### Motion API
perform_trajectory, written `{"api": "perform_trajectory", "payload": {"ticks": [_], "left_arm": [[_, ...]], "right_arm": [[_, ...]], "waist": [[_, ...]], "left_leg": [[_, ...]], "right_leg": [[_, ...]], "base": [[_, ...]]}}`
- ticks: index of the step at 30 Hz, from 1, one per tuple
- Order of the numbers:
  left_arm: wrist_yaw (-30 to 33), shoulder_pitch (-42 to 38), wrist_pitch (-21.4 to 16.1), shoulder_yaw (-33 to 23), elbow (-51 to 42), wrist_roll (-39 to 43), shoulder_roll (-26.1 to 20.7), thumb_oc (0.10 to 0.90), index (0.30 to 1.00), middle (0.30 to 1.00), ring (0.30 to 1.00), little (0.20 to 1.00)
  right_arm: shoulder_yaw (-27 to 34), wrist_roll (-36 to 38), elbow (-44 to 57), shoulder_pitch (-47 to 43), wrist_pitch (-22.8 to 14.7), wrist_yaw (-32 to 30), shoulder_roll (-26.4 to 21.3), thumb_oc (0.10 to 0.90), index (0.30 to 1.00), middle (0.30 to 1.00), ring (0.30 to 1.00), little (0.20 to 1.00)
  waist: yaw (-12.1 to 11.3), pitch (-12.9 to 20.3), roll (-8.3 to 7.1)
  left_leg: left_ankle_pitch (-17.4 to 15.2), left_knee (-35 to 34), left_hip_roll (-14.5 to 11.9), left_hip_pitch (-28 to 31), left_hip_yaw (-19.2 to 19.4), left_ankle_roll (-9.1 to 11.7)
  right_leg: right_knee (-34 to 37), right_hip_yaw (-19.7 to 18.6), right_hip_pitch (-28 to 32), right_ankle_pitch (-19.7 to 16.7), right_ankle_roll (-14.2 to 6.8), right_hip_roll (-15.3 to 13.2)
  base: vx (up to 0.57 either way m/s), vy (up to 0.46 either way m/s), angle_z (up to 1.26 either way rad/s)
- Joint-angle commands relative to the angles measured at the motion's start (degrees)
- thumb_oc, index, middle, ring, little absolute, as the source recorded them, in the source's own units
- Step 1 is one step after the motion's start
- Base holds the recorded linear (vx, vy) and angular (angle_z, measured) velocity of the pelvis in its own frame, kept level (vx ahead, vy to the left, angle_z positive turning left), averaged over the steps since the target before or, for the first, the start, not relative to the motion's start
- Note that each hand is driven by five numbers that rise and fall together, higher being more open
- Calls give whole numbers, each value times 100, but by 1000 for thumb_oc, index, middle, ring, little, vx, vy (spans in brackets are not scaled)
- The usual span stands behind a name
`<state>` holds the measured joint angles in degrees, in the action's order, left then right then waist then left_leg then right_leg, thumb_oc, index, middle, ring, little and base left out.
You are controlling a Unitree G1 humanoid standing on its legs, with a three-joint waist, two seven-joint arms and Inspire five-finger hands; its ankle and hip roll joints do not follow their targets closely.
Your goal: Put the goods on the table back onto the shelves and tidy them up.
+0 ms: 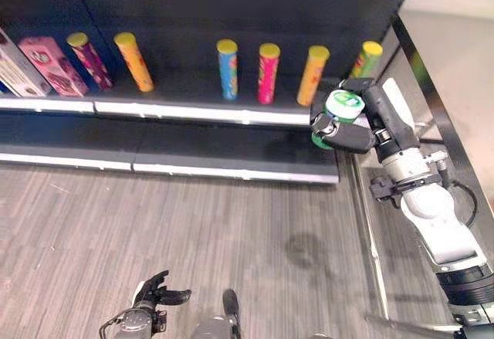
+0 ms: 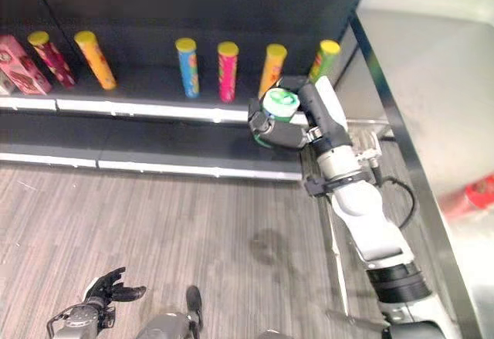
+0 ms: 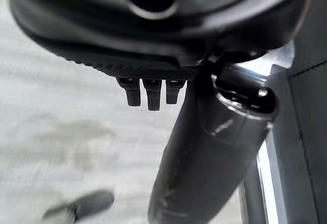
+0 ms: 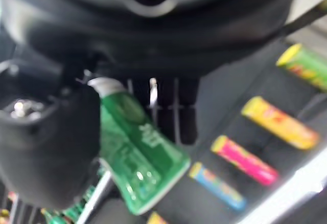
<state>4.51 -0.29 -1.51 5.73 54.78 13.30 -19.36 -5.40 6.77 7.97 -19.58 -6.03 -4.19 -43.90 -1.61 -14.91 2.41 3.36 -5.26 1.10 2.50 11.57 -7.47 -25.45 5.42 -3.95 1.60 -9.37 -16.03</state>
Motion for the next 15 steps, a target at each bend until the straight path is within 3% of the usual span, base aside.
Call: {"api": "perform_trajectory", "payload": {"ticks": [1,4,5,6,8,10,15], "left_arm": [[-72,204,-82,68,-95,-157,46,800,900,900,900,900],[-83,161,-70,80,-63,-173,92,800,900,900,900,900],[-118,137,-64,106,-17,-255,143,800,900,900,900,900],[-143,122,-64,127,21,-332,161,800,900,900,900,900],[-168,136,-62,133,36,-443,201,800,900,900,900,900],[-188,201,-63,148,-21,-475,228,800,900,900,900,900],[-177,238,-40,207,-20,-501,356,800,900,900,900,900]], "right_arm": [[1073,44,253,-639,-490,-494,-467,400,300,300,300,300],[1240,117,300,-567,-549,-555,-453,400,300,300,300,300],[1407,176,349,-480,-598,-601,-452,400,300,300,300,300],[1489,203,389,-432,-629,-617,-462,400,300,300,300,300],[1625,202,463,-380,-660,-664,-482,400,300,300,300,300],[1781,273,500,-312,-700,-700,-547,400,300,300,300,300],[1980,886,691,-283,-900,-570,-472,400,300,300,300,300]], "waist": [[260,239,56],[373,198,-31],[508,212,-148],[561,228,-185],[588,286,-243],[621,345,-280],[682,641,-304]], "left_leg": [[-245,26,19,112,-633,678],[-348,26,166,266,-793,655],[-516,26,319,462,-964,656],[-583,26,363,568,-1030,653],[-725,26,411,759,-1107,687],[-825,26,419,900,-1138,706],[-1139,183,286,1254,-1205,749]], "right_leg": [[486,-3,-524,173,303,971],[917,-111,-757,-24,260,1263],[1840,-214,-824,-375,161,1458],[2171,-197,-831,-554,118,1500],[2763,200,-796,-861,15,1507],[2924,523,-695,-990,-18,1446],[3002,563,-248,-1006,127,1490]], "base": [[209,103,73],[218,63,45],[404,52,42],[449,40,32],[330,11,33],[325,-11,39],[274,-28,36]]}}
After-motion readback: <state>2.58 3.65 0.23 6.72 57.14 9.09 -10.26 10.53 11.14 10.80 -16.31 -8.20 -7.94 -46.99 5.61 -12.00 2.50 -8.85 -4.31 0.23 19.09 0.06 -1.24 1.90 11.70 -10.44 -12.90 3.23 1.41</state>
